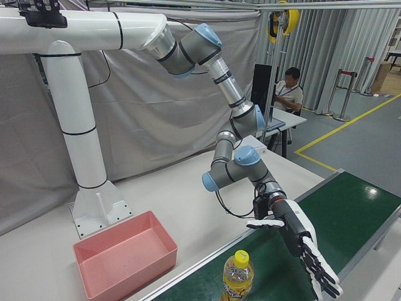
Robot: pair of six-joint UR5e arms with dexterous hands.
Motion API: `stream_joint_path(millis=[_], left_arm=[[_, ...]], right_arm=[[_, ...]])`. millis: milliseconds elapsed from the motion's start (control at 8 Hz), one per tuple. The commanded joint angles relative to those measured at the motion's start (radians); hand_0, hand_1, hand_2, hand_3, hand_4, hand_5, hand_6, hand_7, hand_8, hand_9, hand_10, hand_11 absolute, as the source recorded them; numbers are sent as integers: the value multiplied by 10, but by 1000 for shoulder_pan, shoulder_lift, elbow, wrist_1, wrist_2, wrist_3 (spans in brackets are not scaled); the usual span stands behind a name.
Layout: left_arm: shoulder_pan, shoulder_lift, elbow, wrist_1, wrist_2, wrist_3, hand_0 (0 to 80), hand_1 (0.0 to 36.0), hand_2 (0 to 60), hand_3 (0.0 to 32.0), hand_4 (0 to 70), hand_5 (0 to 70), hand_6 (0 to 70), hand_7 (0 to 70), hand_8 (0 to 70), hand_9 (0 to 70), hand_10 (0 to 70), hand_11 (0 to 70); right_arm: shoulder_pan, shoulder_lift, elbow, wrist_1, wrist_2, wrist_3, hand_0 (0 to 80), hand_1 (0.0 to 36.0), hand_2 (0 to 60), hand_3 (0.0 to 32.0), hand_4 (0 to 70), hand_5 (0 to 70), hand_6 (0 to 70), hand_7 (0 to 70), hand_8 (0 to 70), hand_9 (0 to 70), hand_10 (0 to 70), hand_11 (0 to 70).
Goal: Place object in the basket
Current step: 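Reach the left hand forward toward the orange bottle on the belt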
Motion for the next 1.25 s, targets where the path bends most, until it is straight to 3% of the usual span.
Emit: stream_joint_path(millis=[0, 500, 1125], left_arm=[[-2, 2, 14, -15, 2, 59, 431, 102, 54, 0, 0, 30, 0, 0, 0, 0, 59, 100], [1, 84, 34, -96, 9, 78, 425, 98, 53, 0, 0, 25, 0, 0, 0, 0, 60, 101], [35, 89, 20, -113, 43, 75, 459, 112, 30, 0, 0, 38, 0, 0, 0, 0, 57, 98]], right_arm=[[2, 0, 1, 0, 0, 0, 0, 0, 0, 0, 0, 0, 0, 0, 0, 0, 0, 0], [0, 0, 1, 0, 0, 0, 0, 0, 0, 0, 0, 0, 0, 0, 0, 0, 0, 0], [2, 0, 1, 0, 0, 0, 0, 0, 0, 0, 0, 0, 0, 0, 0, 0, 0, 0]])
